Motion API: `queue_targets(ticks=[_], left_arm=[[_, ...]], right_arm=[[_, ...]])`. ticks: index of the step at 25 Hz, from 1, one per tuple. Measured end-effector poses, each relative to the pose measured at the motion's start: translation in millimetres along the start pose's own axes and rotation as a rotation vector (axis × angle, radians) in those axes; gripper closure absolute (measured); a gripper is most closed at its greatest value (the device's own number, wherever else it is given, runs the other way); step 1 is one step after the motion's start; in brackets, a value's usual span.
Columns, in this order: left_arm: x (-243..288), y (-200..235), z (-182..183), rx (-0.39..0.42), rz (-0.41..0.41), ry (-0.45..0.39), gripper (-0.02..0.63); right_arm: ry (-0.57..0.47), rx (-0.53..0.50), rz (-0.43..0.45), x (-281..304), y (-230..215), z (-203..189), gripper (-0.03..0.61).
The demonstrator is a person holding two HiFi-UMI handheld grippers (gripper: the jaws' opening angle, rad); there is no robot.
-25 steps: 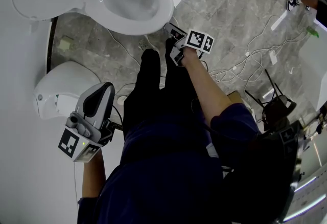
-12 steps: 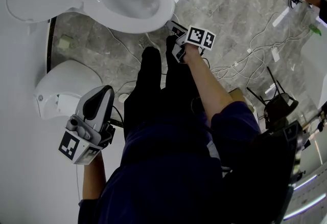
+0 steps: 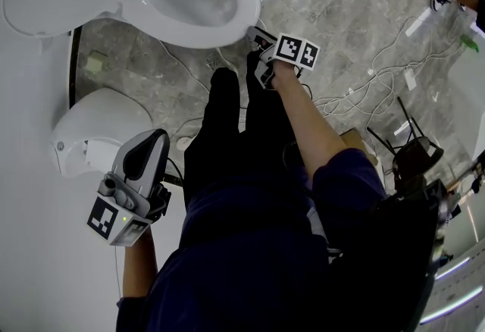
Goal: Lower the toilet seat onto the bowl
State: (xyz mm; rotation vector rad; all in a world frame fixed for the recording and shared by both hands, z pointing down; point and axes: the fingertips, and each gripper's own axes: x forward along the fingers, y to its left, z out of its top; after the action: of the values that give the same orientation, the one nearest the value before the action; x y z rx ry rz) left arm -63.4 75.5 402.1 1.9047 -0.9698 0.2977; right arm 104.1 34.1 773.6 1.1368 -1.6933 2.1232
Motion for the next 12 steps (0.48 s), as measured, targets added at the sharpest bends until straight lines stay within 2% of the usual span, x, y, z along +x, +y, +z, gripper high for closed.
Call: queue_targets(ticks=[12], left_arm=[[5,7,-6,-0.017,0.012,0.029,0.615]], right_arm=[[-0.011,0.024,-0.052,16,-24,1,0.503]])
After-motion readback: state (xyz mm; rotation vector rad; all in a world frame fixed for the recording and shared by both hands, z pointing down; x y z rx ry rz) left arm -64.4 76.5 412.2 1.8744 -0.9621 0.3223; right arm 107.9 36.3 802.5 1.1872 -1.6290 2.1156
